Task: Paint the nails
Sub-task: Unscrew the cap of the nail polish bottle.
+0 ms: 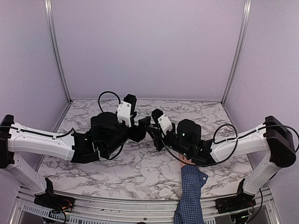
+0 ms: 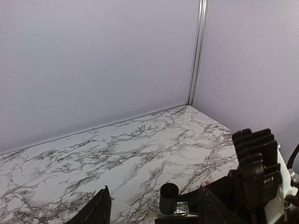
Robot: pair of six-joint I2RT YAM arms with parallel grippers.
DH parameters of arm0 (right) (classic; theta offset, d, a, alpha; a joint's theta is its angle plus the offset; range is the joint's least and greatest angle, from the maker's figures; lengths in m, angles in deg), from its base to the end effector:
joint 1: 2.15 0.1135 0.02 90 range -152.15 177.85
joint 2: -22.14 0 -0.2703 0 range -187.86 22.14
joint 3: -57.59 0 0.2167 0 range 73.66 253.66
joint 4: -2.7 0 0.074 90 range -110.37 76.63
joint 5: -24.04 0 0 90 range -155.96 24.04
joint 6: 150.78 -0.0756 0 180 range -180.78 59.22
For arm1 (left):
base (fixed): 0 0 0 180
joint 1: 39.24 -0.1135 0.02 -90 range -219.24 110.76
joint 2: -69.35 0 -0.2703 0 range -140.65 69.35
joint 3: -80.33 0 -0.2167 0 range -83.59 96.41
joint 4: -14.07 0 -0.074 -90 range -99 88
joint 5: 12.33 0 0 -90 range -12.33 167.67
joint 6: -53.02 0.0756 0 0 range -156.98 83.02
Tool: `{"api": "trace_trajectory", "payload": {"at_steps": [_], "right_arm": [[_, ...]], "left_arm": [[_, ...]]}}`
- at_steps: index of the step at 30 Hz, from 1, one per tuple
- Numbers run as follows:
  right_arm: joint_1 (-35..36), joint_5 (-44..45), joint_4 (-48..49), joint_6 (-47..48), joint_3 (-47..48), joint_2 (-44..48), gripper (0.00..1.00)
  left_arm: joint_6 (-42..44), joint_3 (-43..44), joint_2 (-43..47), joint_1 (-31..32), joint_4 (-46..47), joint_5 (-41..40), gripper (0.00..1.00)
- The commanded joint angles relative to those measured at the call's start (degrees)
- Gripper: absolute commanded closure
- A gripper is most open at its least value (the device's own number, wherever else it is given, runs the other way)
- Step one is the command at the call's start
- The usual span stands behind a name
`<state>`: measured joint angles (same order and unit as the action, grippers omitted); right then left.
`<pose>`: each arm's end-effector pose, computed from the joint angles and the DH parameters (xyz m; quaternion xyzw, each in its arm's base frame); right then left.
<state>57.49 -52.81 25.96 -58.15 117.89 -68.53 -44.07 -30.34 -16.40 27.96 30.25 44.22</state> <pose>0.1951 0.2990 0.2560 -0.3202 0.6766 0.2384 0.6188 0.1721 -0.3018 0.3212 0.1641 0.6891 -0.2455 0.6618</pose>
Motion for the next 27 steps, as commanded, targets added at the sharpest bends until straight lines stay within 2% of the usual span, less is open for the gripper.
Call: {"api": "trace_trajectory", "payload": {"at_steps": [1,6,9,11,13,20,27], "right_arm": [[0.3,-0.8,0.35,0.53,-0.78,3.29,1.0],[-0.17,-9.8,-2.8,2.01,-1.81,6.54,1.0],[-0.22,-18.77,-6.56,3.8,-1.59,8.27,1.0],[-0.23,-25.09,-7.93,4.96,-2.11,9.8,1.0],[-0.23,-31.84,-9.43,5.71,-2.39,11.2,1.0],[-0.01,-55.04,-15.79,7.32,-0.87,12.58,1.0],[0.43,-64.26,-17.76,6.95,1.72,12.77,1.0]], "left_arm": [[4.57,-2.85,4.65,-0.9,0.01,6.89,0.33],[6.73,-7.43,12.65,-4.19,-0.14,22.56,0.3],[9.67,-9.68,17.65,-6.49,-1.65,35.3,0.18],[13.11,-10.6,20.51,-7.18,-4.37,45.28,0.17],[15.62,-11.3,23.07,-7.26,-7.07,51.69,0.17],[18.9,-12.66,27.53,-7.33,-10.22,62.74,0.18],[19.41,-9.91,24.14,-7.26,-10.95,71.82,0.25]]}}
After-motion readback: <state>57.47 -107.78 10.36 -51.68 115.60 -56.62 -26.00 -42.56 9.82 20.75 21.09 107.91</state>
